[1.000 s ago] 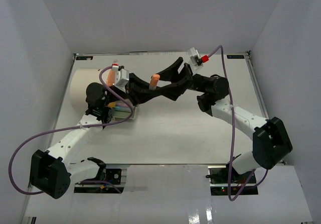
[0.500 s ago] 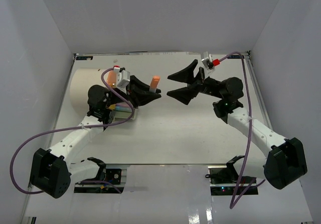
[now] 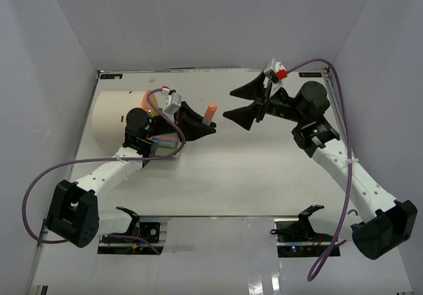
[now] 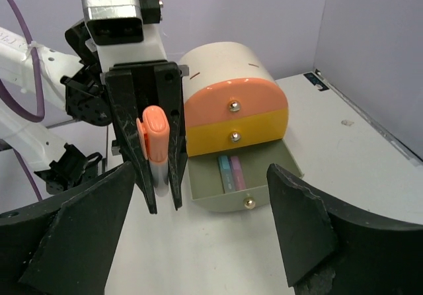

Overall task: Sort the stationery into containers
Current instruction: Close the pen cap on the pen.

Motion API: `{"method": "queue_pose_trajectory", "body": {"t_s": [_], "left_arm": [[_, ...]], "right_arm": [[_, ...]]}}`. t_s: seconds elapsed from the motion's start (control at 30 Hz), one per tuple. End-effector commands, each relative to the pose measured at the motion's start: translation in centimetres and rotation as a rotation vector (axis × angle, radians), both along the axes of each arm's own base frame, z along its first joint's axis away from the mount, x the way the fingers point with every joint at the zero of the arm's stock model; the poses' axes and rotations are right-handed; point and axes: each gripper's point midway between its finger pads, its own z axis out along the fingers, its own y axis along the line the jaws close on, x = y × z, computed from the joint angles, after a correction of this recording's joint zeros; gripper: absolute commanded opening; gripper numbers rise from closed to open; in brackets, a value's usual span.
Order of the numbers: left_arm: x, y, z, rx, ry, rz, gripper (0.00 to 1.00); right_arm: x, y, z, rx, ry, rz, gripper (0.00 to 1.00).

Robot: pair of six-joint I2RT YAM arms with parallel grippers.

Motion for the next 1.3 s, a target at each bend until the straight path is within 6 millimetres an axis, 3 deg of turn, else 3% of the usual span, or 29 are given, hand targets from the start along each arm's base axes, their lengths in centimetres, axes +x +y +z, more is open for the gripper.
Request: {"method": "queue_pose_trajectory", "body": {"t_s": [0.0,0.27,0.4,0.73,0.93,1.07,1.17,1.27], "left_arm": [[-0.6,0.3,1.5,0.001,-0.102,0.004,0.00],[-0.2,0.4,0.3,0.046,-0.087,0.024,0.00],[-0.2,0.6,0.3,0.059,-0.104,0.049,0.00],[-0.5,0.8,0.5,0.061,-0.113,0.053,0.00],[-0.7,1.0,0.5,0.059,-0.121,0.058,0.00],[-0.6,1.0,0.3,0.066,-0.124,0.063,0.00],[-0.6,1.0,0.4,0.073,-0.129,0.064,0.00],[-0.6,1.1,0.3,0.083,-0.131,0.064,0.00]], "right_arm": [[-0.6,-0.3,2.1,-0.013,-0.072,0.000,0.86],[-1.5,1.4,3.3,-0.001,-0.100,0.077,0.71],[-1.4,2.4,3.2,-0.002,-0.095,0.102,0.58],[-1.4,4.1,1.9,-0.023,-0.063,0.132,0.48],[-1.3,3.5,2.0,-0.027,-0.076,0.088,0.52],[-2.0,2.9,3.1,-0.018,-0.116,0.078,0.71],[-2.6,2.8,3.6,-0.014,-0.139,0.098,0.78],[-3.4,2.9,4.0,0.000,-0.179,0.145,0.80]]}}
